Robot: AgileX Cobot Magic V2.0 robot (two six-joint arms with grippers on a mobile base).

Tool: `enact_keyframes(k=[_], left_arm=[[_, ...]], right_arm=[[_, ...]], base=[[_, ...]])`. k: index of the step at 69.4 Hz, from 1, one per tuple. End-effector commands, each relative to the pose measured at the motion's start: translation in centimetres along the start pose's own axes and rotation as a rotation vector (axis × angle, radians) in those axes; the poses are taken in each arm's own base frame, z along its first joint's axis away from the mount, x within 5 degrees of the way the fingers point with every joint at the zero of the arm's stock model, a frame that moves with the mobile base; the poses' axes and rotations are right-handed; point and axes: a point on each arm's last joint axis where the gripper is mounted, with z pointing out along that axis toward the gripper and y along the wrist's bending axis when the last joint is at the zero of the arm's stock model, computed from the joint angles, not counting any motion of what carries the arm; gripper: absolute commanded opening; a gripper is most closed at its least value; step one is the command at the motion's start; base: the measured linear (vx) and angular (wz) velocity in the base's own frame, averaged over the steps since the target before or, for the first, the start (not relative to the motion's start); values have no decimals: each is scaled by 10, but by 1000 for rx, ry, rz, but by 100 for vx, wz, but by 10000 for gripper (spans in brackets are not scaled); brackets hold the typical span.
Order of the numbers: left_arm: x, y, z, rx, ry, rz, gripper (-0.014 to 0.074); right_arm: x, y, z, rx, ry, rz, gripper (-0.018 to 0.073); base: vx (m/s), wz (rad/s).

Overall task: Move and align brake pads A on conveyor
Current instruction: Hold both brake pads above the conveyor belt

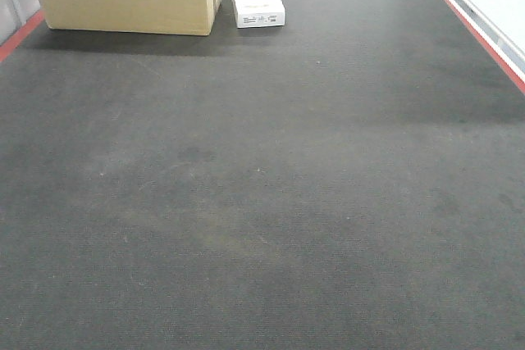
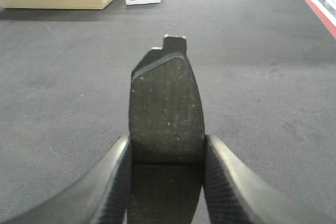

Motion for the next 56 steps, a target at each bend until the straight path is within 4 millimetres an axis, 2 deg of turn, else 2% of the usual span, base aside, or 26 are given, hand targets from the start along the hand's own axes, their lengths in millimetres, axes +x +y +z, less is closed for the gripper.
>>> enact_keyframes(k=[1, 56], left_arm=[[-17, 0, -3, -3, -119, -8, -6], [-22, 1, -4, -4, -132, -40, -6]], right_arm=[[-18, 1, -4, -8, -118, -12, -7], [-18, 1, -4, -8, -119, -12, -7]], base=[[0, 0], [0, 0]])
